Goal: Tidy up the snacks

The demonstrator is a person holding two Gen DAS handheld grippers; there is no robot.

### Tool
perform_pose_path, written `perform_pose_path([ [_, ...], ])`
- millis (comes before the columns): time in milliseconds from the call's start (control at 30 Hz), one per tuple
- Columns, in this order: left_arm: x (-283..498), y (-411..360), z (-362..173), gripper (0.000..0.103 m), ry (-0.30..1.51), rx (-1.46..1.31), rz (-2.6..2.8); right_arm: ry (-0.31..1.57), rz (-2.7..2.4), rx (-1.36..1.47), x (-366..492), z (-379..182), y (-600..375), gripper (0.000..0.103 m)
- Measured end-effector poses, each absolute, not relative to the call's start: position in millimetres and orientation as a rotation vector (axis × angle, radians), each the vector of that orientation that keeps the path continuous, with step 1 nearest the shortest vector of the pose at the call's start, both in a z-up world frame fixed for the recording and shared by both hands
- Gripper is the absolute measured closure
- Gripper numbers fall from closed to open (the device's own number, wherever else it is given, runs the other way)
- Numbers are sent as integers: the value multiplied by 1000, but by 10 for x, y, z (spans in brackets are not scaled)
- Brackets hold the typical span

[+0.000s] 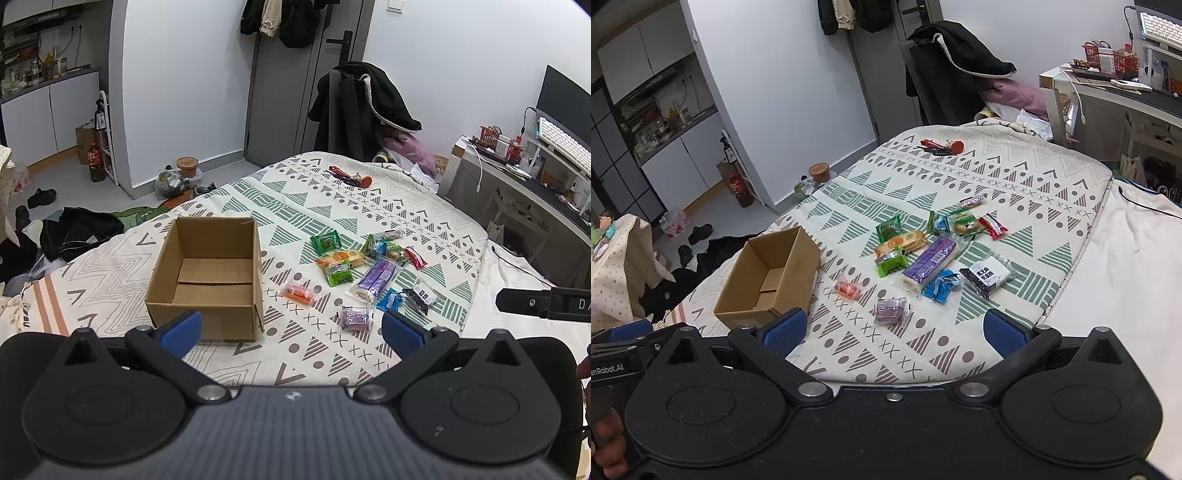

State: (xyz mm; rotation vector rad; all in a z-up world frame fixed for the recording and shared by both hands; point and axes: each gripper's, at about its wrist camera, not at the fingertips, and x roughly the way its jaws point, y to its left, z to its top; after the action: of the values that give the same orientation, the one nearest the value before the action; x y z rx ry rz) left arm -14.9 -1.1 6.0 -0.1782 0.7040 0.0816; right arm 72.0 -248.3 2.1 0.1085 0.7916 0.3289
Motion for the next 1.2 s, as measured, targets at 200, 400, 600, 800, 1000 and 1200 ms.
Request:
perform_pose_path([
  [200, -102, -20, 28, 0, 711, -176, 74, 789, 324, 120, 735, 22, -2524, 0],
  [400, -33, -55, 4, 0, 716, -167, 62, 795, 315, 116, 783, 13, -2534, 0],
  [600, 21, -109, -27, 0, 722, -165, 48, 801, 307, 120, 824, -26, -2562, 0],
  [800, 108, -164, -91, 0, 735, -157, 34, 816, 301, 126, 886, -99, -2587, 0],
  [1000, 230, -218, -171, 0, 756, -153, 27, 834, 294, 138, 989, -195, -2637, 0],
  [1200, 390, -250, -248, 0, 775, -153, 27, 835, 285, 160, 1113, -306, -2694, 0],
])
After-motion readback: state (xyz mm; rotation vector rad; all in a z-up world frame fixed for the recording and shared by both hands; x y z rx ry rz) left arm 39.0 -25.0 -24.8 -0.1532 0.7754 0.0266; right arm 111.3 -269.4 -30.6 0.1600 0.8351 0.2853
